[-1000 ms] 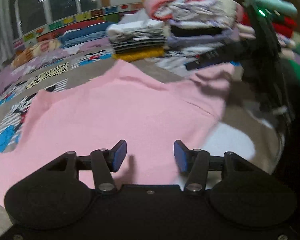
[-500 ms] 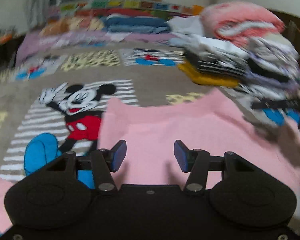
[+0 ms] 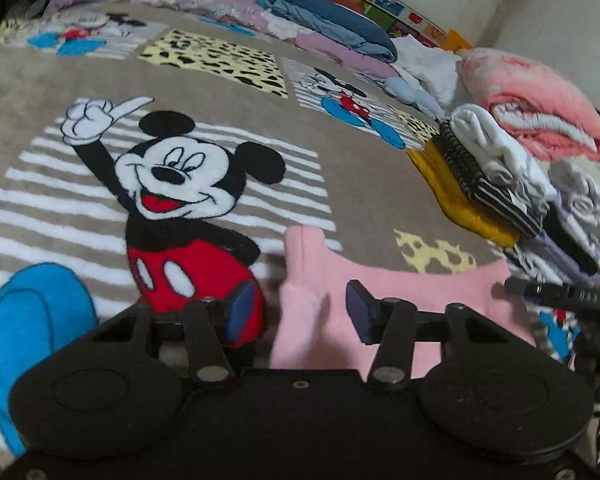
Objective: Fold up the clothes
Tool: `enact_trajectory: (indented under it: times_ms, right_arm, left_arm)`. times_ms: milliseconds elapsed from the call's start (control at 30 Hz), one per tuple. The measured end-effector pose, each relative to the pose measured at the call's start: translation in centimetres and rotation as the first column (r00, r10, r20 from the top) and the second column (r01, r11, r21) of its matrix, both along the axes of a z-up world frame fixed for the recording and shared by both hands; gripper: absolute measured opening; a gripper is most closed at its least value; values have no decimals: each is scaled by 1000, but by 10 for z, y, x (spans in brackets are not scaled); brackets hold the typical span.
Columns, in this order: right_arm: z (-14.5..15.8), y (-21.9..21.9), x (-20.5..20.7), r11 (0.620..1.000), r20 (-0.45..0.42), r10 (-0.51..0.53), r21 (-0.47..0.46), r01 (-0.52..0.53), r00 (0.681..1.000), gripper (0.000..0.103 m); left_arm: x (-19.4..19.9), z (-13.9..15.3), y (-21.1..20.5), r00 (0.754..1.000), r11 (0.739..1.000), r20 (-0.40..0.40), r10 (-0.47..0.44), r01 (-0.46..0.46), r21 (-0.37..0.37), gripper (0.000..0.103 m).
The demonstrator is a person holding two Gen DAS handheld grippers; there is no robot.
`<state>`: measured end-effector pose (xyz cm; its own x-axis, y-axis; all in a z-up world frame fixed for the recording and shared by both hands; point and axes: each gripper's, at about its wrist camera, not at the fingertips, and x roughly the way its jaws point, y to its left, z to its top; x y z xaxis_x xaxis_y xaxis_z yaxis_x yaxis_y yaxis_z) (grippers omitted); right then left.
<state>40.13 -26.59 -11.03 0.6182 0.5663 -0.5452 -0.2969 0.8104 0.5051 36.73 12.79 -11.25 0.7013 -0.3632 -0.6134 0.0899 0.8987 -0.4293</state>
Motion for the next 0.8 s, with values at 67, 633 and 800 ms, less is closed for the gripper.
enact_trajectory:
  times_ms: [67, 633, 800]
  right_arm:
    - [-3, -2, 3, 999, 2, 30, 35, -30, 1000, 11]
    - [-31, -32, 15, 997, 41, 42, 65, -45, 998, 10]
    - [-39, -21, 17, 998, 36, 47, -53, -45, 998, 8]
  left_arm:
    - [7, -4, 4, 1000, 1000, -12, -1, 1, -31, 11]
    - [18, -50, 62, 986, 895, -142, 83, -136, -425, 9]
    - [19, -57, 65, 975, 886, -192, 108, -182, -426, 13]
